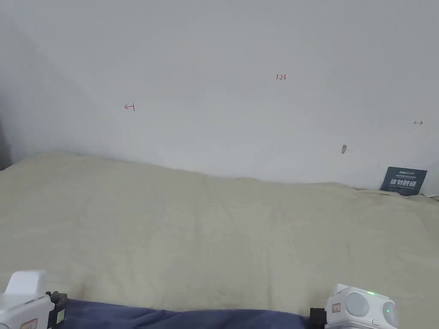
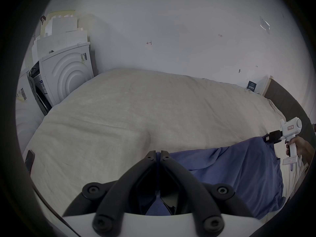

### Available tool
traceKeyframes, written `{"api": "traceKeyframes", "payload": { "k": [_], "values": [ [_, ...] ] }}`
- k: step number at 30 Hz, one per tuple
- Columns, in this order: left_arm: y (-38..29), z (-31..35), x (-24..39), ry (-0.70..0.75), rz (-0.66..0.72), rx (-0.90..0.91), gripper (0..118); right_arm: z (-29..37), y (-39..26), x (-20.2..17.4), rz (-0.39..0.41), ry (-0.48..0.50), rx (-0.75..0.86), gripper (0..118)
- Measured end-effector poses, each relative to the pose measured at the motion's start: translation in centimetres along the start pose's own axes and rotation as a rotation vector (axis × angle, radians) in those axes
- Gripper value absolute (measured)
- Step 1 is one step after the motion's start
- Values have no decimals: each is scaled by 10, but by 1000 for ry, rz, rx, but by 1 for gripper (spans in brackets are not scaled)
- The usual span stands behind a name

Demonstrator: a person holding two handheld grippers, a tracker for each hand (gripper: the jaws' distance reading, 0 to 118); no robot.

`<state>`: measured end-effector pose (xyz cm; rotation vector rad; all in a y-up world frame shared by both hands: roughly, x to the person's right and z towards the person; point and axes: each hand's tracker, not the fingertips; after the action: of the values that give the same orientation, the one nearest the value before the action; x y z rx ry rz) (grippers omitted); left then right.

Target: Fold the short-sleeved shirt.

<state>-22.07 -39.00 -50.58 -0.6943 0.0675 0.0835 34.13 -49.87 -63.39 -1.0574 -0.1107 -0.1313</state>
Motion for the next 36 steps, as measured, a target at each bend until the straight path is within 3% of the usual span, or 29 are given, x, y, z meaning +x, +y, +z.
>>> {"api": "traceKeyframes", "payload": {
  "k": [1,3,9,14,24,28,36],
  "values": [
    [0,-1,-1,1,2,-1,0,2,-1,-1,30,5,14,44],
    [2,-3,-2,7,5,-2,0,7,-2,1,25,59,26,6],
    [17,0,-6,7,24,13,0,55,0,3,25,72,151,4],
    [44,14,-11,9,34,63,0,119,6,-2,84,110,280,4],
    [115,74,-23,1,65,217,0,257,23,6,125,57,564,4],
    [140,99,-29,-13,100,275,0,304,26,19,58,39,650,4],
    [184,139,-25,-59,128,397,0,361,20,26,73,31,720,4]
  ]
}}
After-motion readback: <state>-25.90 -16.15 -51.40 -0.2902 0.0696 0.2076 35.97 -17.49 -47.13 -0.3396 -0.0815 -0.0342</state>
